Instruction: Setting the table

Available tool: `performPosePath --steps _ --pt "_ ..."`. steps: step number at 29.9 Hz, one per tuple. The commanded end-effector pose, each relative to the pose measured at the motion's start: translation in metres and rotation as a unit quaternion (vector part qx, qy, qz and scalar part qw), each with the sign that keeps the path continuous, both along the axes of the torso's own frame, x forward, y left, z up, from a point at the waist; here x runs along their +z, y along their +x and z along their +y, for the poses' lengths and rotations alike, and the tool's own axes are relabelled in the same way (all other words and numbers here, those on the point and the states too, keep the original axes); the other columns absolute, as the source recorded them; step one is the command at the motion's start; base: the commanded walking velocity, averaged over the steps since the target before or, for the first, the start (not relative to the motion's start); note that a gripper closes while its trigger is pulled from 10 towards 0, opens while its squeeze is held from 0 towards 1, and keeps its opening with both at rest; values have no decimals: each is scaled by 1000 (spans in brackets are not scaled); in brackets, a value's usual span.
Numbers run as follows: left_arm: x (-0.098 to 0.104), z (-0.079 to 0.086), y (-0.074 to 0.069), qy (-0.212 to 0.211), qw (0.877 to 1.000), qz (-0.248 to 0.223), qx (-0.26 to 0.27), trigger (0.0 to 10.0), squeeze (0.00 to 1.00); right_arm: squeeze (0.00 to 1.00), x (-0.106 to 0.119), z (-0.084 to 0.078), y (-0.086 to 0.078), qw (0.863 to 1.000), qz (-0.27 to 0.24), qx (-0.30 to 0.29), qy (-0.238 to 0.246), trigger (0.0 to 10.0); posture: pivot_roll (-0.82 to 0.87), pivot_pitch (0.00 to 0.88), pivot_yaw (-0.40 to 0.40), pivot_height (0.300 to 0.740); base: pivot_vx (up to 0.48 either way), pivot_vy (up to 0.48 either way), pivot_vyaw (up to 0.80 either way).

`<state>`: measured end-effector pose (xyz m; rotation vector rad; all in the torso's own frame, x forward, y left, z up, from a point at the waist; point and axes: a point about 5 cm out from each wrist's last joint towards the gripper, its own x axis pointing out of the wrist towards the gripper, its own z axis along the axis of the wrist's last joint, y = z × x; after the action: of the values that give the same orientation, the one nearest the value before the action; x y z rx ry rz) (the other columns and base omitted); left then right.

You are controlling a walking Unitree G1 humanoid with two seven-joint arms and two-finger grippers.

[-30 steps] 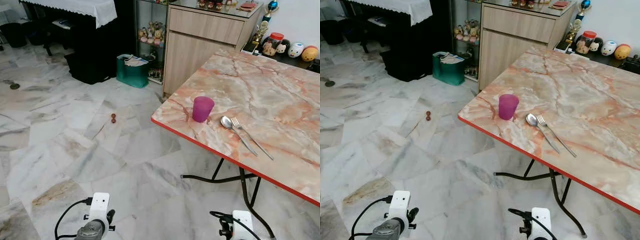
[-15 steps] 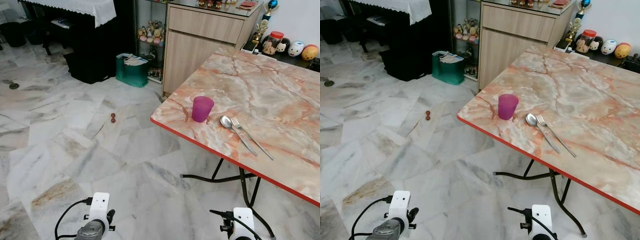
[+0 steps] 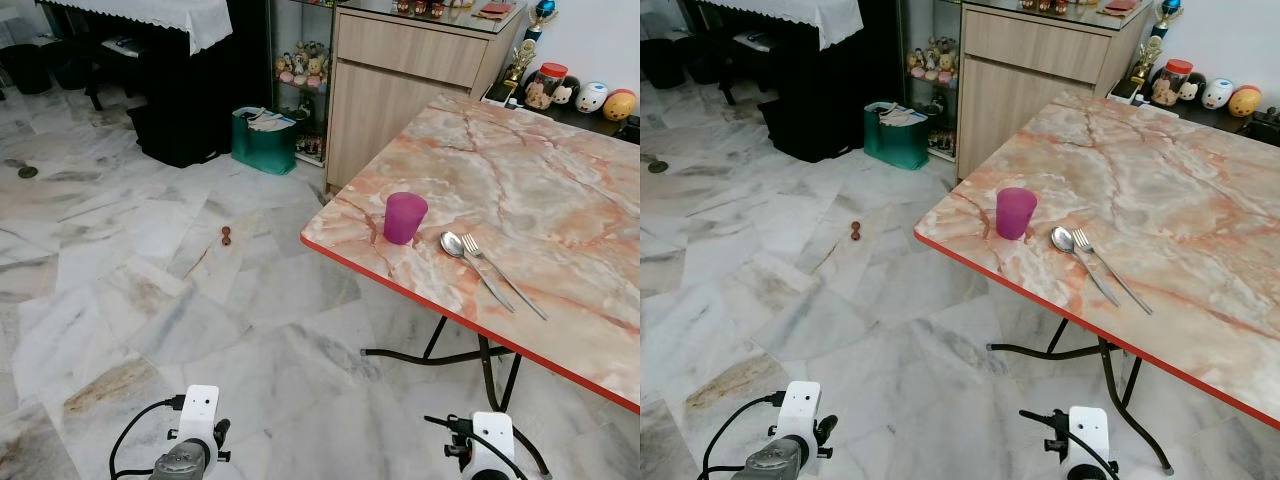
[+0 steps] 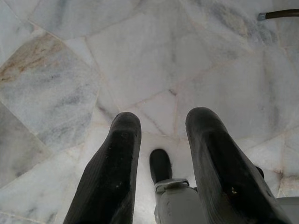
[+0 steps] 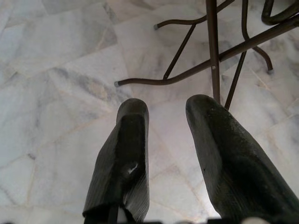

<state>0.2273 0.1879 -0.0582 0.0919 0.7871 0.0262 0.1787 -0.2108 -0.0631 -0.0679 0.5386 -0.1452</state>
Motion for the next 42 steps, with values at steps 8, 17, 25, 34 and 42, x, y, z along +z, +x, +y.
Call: performPosePath --steps 8,17,25,34,42 --pt "0 0 0 3 1000 -2 2 10000 0 0 2 -2 -1 1000 -12 -5 -14 10000 67 0 -64 740 0 0 0" --pt "0 1 0 5 1000 -2 0 10000 0 0 114 2 81 937 -336 50 -78 10000 65 0 -61 740 0 0 0" --pt "0 1 0 5 1000 -1 1 10000 0 0 136 4 88 928 -363 44 -75 10000 65 0 -63 740 0 0 0" --pt "0 1 0 6 1000 -1 3 10000 0 0 152 -3 91 932 -353 28 -76 10000 62 0 -61 740 0 0 0" --pt "0 2 0 2 1000 -3 9 10000 0 0 152 -3 97 939 -339 14 -58 10000 67 0 -62 740 0 0 0"
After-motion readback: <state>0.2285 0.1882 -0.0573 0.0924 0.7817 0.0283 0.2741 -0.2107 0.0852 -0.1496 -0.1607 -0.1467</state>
